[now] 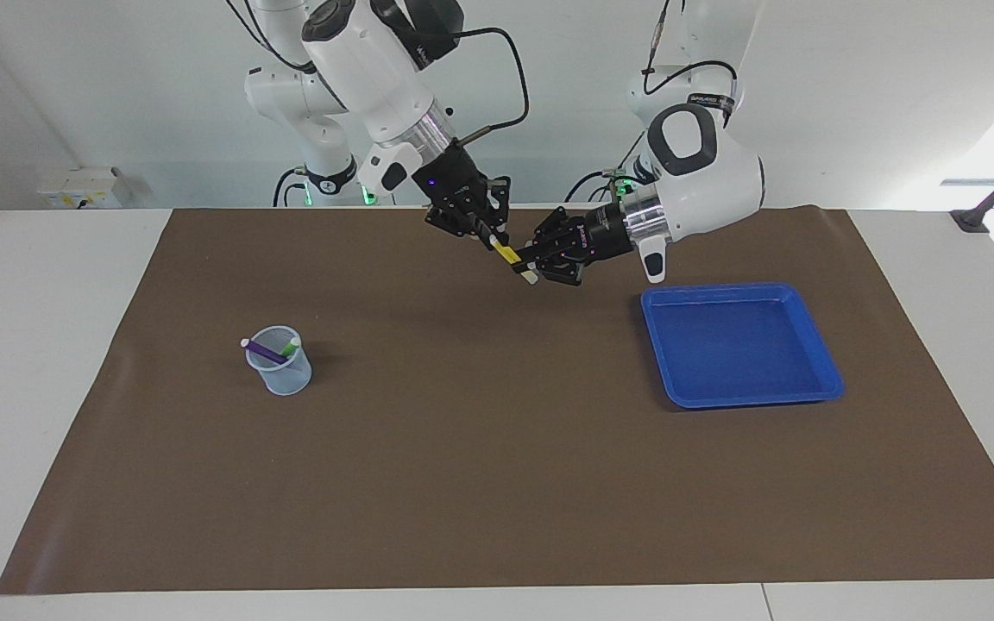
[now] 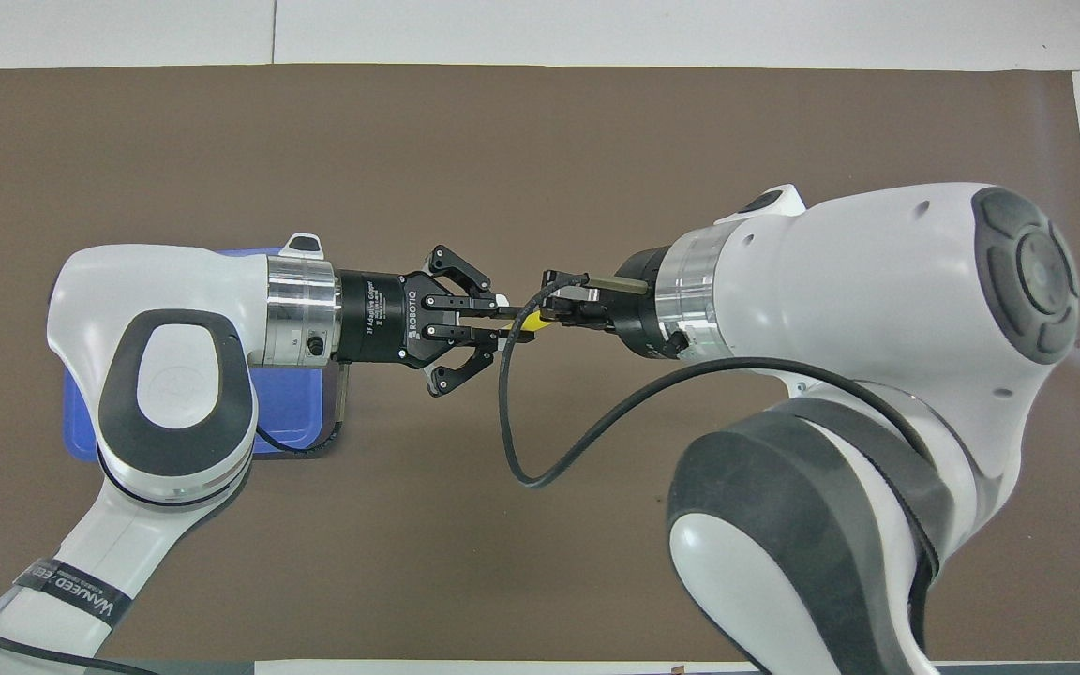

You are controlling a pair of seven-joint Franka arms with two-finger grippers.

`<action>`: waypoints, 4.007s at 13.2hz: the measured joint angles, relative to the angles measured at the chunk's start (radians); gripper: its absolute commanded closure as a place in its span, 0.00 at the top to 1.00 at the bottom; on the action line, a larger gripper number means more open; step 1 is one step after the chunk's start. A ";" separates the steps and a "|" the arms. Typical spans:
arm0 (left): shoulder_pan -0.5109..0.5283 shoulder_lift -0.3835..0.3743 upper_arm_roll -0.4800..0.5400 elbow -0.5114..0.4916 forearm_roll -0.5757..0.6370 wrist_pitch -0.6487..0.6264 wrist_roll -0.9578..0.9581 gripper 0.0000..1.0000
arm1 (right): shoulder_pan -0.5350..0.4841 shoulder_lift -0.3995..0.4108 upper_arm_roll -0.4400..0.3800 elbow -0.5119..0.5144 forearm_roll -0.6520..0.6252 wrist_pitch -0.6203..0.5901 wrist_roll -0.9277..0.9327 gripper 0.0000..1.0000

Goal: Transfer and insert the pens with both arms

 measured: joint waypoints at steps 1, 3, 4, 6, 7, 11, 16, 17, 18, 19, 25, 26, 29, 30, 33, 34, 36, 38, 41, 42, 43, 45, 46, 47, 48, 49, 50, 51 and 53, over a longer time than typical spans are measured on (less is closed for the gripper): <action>0.000 -0.001 0.000 -0.001 -0.001 0.001 0.000 0.00 | 0.000 0.000 0.000 0.000 0.000 0.000 0.000 0.00; -0.002 -0.001 0.000 -0.001 -0.002 0.005 0.000 0.00 | 0.000 0.000 0.001 0.001 -0.007 0.001 0.000 0.00; -0.005 -0.001 0.000 -0.001 -0.002 0.011 0.000 0.99 | 0.001 0.000 0.002 0.002 -0.018 0.002 0.000 0.00; -0.010 -0.002 0.000 -0.001 -0.004 0.024 0.001 1.00 | 0.003 -0.001 0.003 0.002 -0.051 0.002 -0.001 0.00; -0.010 -0.008 0.001 -0.001 -0.006 0.028 0.002 1.00 | 0.002 -0.001 0.002 -0.001 -0.081 0.002 -0.001 0.00; -0.010 -0.030 0.005 -0.001 -0.008 0.031 0.002 1.00 | -0.008 0.001 -0.008 -0.018 -0.225 0.000 -0.018 0.00; 0.030 -0.030 0.015 -0.002 0.034 0.040 0.008 1.00 | -0.013 -0.011 -0.140 -0.088 -0.398 -0.031 -0.316 0.00; 0.046 -0.030 0.016 0.000 0.114 0.036 0.013 1.00 | -0.014 -0.013 -0.180 -0.092 -0.426 -0.043 -0.389 0.00; 0.060 -0.029 0.017 0.008 0.214 0.025 0.014 1.00 | -0.016 -0.015 -0.217 -0.092 -0.449 -0.050 -0.453 0.00; 0.069 -0.026 0.018 0.024 0.328 0.008 0.015 1.00 | -0.019 -0.017 -0.252 -0.093 -0.465 -0.062 -0.510 0.00; 0.106 0.050 0.020 0.250 0.946 -0.298 0.306 1.00 | -0.023 -0.036 -0.376 -0.128 -0.508 -0.123 -0.659 0.00; 0.134 0.056 0.022 0.281 0.988 -0.363 0.422 1.00 | -0.023 -0.043 -0.385 -0.145 -0.520 -0.123 -0.659 0.00; 0.198 0.058 0.030 0.375 1.145 -0.509 0.741 1.00 | -0.022 -0.060 -0.402 -0.188 -0.525 -0.114 -0.671 0.00; 0.200 0.057 0.036 0.404 1.181 -0.544 0.813 1.00 | -0.022 -0.063 -0.409 -0.206 -0.525 -0.096 -0.679 0.00; 0.153 0.034 0.113 0.471 1.241 -0.636 1.026 1.00 | -0.022 -0.067 -0.429 -0.268 -0.525 -0.033 -0.684 0.17; 0.112 0.012 0.164 0.486 1.250 -0.665 1.102 1.00 | -0.022 -0.067 -0.429 -0.284 -0.525 -0.016 -0.684 0.52; 0.063 -0.042 0.226 0.485 1.256 -0.691 1.222 1.00 | -0.022 -0.067 -0.429 -0.300 -0.525 0.010 -0.684 1.00; 0.057 -0.068 0.239 0.445 1.256 -0.650 1.255 1.00 | -0.022 -0.067 -0.429 -0.302 -0.525 0.023 -0.684 1.00; 0.057 -0.047 0.246 0.403 1.256 -0.595 1.259 1.00 | -0.022 -0.067 -0.429 -0.283 -0.525 0.030 -0.684 1.00; 0.057 -0.038 0.248 0.406 1.257 -0.595 1.260 1.00 | -0.022 -0.067 -0.429 -0.265 -0.525 0.030 -0.684 1.00; 0.057 -0.034 0.249 0.413 1.257 -0.595 1.262 1.00 | -0.022 -0.067 -0.429 -0.243 -0.525 0.024 -0.684 1.00; 0.057 -0.033 0.249 0.420 1.257 -0.596 1.265 1.00 | -0.022 -0.067 -0.432 -0.197 -0.523 -0.015 -0.682 1.00; 0.057 -0.034 0.250 0.424 1.257 -0.596 1.266 1.00 | -0.022 -0.068 -0.438 -0.168 -0.516 -0.050 -0.676 1.00; 0.057 -0.035 0.251 0.426 1.257 -0.596 1.266 1.00 | -0.022 -0.068 -0.443 -0.137 -0.501 -0.093 -0.656 1.00; 0.057 -0.036 0.252 0.426 1.257 -0.596 1.266 1.00 | -0.023 -0.068 -0.447 -0.105 -0.484 -0.136 -0.628 1.00; 0.057 -0.037 0.254 0.426 1.257 -0.596 1.266 1.00 | -0.023 -0.068 -0.450 -0.074 -0.475 -0.178 -0.594 1.00; 0.057 -0.037 0.257 0.426 1.257 -0.596 1.266 1.00 | -0.022 -0.066 -0.450 -0.043 -0.472 -0.218 -0.563 1.00; 0.057 -0.037 0.259 0.426 1.257 -0.596 1.266 1.00 | -0.022 -0.061 -0.450 -0.013 -0.470 -0.255 -0.534 1.00; 0.057 -0.037 0.260 0.426 1.257 -0.596 1.266 1.00 | -0.022 -0.043 -0.450 0.040 -0.470 -0.313 -0.479 1.00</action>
